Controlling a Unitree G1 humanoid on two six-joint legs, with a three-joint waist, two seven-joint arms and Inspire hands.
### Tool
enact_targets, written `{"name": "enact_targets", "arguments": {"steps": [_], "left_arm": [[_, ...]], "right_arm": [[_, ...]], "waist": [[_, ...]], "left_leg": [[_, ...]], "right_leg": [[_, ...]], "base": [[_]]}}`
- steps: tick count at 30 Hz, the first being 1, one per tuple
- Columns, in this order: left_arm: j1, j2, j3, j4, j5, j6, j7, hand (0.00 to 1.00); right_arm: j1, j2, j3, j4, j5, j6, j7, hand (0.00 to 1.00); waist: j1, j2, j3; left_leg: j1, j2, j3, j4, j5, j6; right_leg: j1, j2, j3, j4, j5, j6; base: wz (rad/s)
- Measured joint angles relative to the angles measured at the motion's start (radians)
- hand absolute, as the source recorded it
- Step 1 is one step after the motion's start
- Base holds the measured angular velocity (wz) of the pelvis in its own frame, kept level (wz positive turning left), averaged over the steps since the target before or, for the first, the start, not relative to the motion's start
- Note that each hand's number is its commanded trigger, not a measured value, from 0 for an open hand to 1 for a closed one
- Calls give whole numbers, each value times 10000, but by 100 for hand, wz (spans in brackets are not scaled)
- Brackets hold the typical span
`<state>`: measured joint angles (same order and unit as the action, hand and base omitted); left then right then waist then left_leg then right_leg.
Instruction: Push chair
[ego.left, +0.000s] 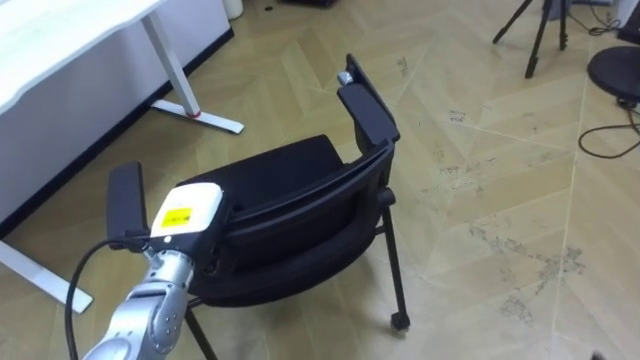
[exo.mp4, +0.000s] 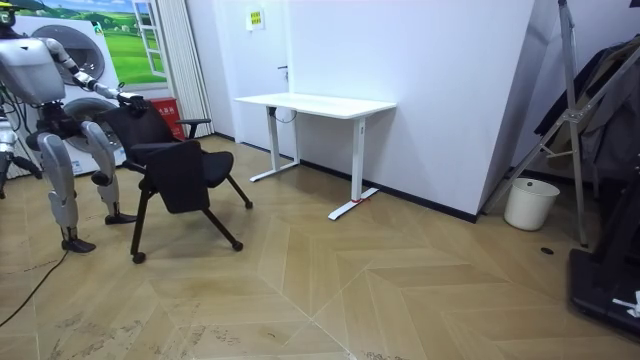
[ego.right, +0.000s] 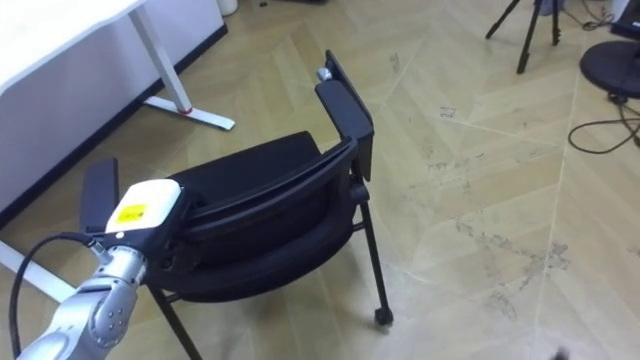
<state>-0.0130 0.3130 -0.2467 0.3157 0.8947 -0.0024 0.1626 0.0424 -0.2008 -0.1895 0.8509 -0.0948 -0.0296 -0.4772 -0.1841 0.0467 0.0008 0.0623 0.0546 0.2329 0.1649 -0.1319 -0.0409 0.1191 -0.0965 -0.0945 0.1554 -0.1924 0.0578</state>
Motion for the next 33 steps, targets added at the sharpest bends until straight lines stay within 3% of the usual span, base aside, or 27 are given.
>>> {"name": "enact_targets", "arguments": {"steps": [6, 12, 14, 15, 21, 28, 33], "left_arm": [[-49, 17, -11, -205, 41, -88, -73, 100], [-325, 58, -18, -242, 223, -135, -333, 100], [-440, 84, -14, -252, 363, -154, -413, 100], [-443, 98, -8, -287, 419, -177, -449, 100], [-594, 207, -110, -590, 734, -301, -617, 100], [-638, 212, -114, -578, 803, -418, -661, 100], [-763, 242, -115, -415, 802, -570, -701, 100]], "right_arm": [[-140, -187, 159, -3296, -3003, -297, -880, 0], [-459, -638, 415, -4725, -5232, -342, -1310, 0], [-712, -833, 538, -4886, -6056, -372, -1423, 0], [-734, -838, 570, -5062, -6338, -369, -1425, 0], [-781, -1359, 1262, -6094, -6829, -439, -1288, 0], [-798, -1563, 1676, -6700, -8172, -476, -698, 0], [-836, -1657, 2178, -7248, -8595, -835, -47, 0]], "waist": [[243, -72, 9], [522, -254, 43], [573, -391, 83], [642, -470, 63], [971, -735, 81], [1099, -762, 97], [1143, -765, 100]], "left_leg": [[-96, 9, 89, -3, 0, 0], [-127, 19, 105, -6, 0, 0], [-119, 21, 105, -4, 0, 0], [-120, 21, 104, -2, 0, 0], [-127, 24, 102, -2, 0, 0], [-135, 25, 102, -7, 0, 0], [-133, 28, 102, -11, 0, 0]], "right_leg": [[-190, -2, 103, 135, 3, -3], [-304, -3, 130, 289, 2, -3], [-304, -3, 132, 301, 2, -3], [-304, -3, 125, 304, 2, -3], [-317, -4, 132, 294, 2, -3], [-322, -2, 146, 297, 2, -3], [-320, -2, 146, 300, 3, -4]], "base": [[-4], [-1], [0], [0], [0], [0], [0]]}}
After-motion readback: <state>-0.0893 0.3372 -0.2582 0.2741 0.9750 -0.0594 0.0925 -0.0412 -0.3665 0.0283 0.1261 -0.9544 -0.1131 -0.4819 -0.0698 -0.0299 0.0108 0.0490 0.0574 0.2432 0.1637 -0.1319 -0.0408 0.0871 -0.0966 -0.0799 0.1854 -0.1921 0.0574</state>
